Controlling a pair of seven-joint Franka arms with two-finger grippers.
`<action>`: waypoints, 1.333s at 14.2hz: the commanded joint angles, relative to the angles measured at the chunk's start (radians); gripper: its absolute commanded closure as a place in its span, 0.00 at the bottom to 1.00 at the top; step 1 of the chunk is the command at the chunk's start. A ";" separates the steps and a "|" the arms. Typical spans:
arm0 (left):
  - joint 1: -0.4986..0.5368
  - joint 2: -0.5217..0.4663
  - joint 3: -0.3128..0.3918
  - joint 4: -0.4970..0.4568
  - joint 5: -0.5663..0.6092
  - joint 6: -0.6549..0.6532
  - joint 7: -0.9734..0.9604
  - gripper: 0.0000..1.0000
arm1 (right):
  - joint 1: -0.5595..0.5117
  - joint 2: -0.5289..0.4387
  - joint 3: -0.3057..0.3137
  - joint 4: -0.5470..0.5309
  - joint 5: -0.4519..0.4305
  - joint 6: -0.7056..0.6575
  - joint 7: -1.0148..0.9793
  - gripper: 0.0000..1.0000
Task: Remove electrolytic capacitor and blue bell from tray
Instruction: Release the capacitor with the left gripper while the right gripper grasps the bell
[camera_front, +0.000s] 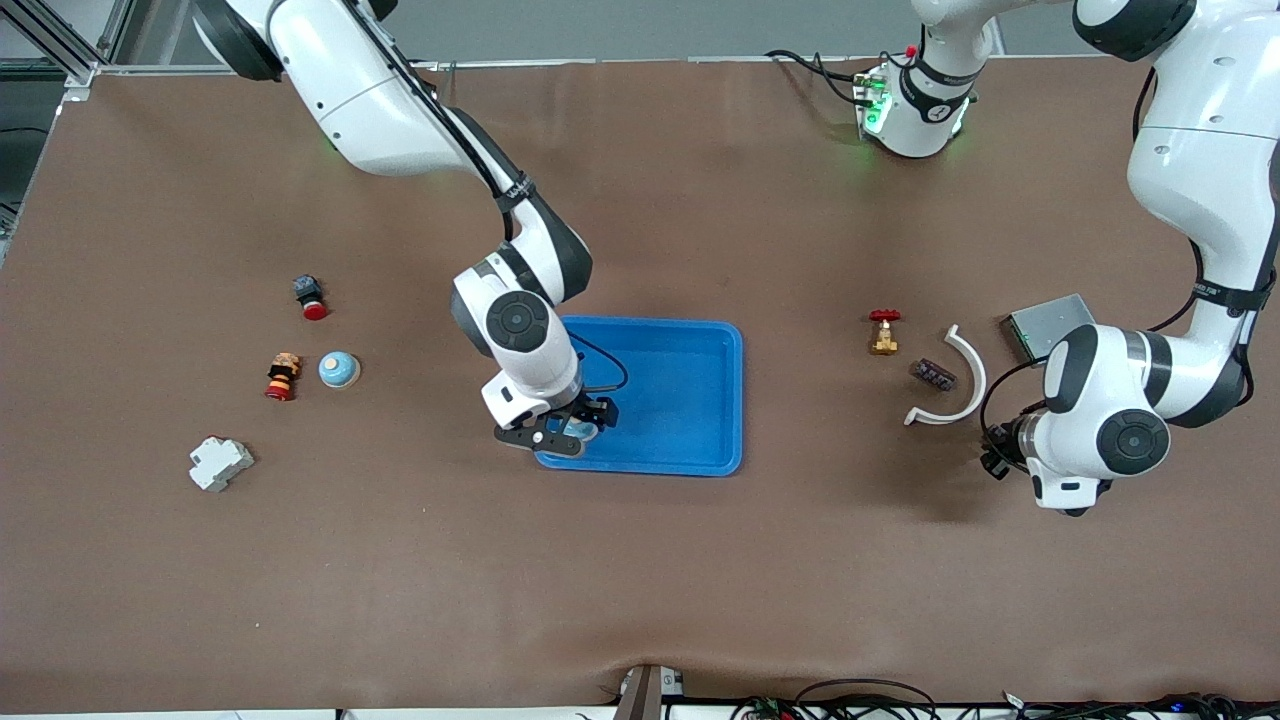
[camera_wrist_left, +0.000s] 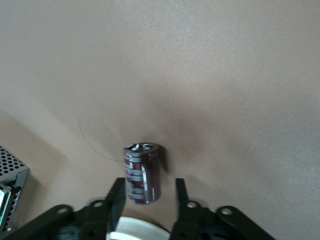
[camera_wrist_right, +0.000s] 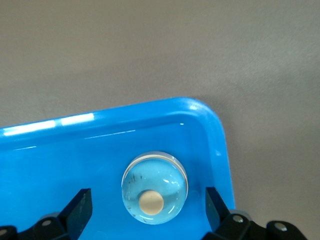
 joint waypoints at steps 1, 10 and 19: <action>-0.002 -0.027 -0.003 0.001 -0.007 0.004 -0.001 0.00 | 0.031 0.031 -0.029 0.038 -0.025 -0.010 0.041 0.00; 0.011 -0.271 -0.127 0.088 -0.010 -0.176 0.140 0.00 | 0.037 0.077 -0.029 0.068 -0.036 0.002 0.062 0.00; 0.072 -0.447 -0.126 0.171 -0.131 -0.273 0.568 0.00 | 0.036 0.082 -0.027 0.079 -0.041 0.001 0.062 1.00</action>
